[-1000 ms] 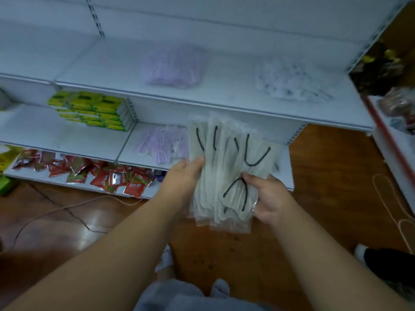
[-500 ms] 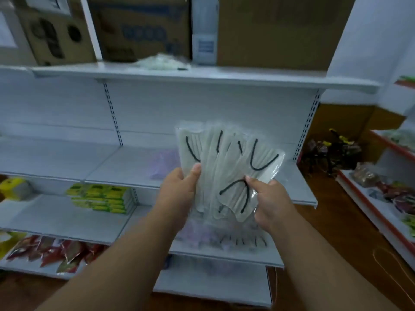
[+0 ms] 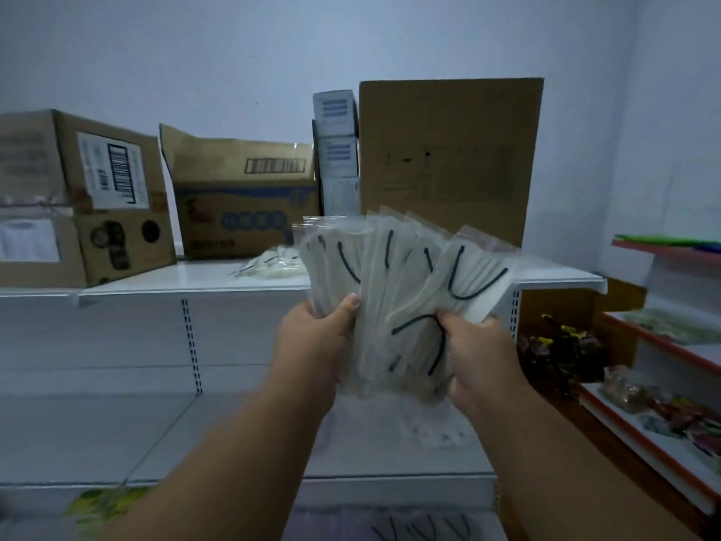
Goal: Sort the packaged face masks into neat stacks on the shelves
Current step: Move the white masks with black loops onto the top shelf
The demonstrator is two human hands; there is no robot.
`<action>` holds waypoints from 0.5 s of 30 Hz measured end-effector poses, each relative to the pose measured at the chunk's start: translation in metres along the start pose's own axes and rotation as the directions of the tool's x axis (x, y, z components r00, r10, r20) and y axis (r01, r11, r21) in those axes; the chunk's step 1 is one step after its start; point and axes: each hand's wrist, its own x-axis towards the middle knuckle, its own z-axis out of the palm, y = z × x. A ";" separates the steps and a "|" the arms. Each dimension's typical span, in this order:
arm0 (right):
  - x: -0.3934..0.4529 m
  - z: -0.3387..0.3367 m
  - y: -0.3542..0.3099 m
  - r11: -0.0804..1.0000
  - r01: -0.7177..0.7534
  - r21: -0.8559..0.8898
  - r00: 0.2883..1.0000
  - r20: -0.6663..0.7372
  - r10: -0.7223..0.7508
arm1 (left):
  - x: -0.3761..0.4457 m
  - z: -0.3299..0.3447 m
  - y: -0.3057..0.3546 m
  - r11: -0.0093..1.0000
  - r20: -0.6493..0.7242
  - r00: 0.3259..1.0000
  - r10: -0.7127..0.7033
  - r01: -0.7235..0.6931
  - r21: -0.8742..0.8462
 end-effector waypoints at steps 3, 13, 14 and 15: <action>0.023 0.005 -0.016 0.996 0.047 -0.079 0.997 -0.056 -0.051 | 0.020 0.013 0.010 0.997 0.036 0.997 -0.065 0.067 -0.043; 0.174 -0.006 -0.088 0.944 0.163 -0.286 0.977 -0.086 -0.195 | 0.121 0.123 0.042 0.999 0.106 0.994 0.025 -0.028 0.029; 0.195 -0.006 -0.095 0.934 0.163 -0.319 0.978 -0.073 -0.196 | 0.134 0.136 0.045 0.998 0.106 0.993 0.043 -0.047 0.037; 0.216 -0.007 -0.100 0.913 0.179 -0.366 0.977 -0.044 -0.209 | 0.148 0.150 0.048 0.998 0.106 0.993 0.050 -0.055 0.043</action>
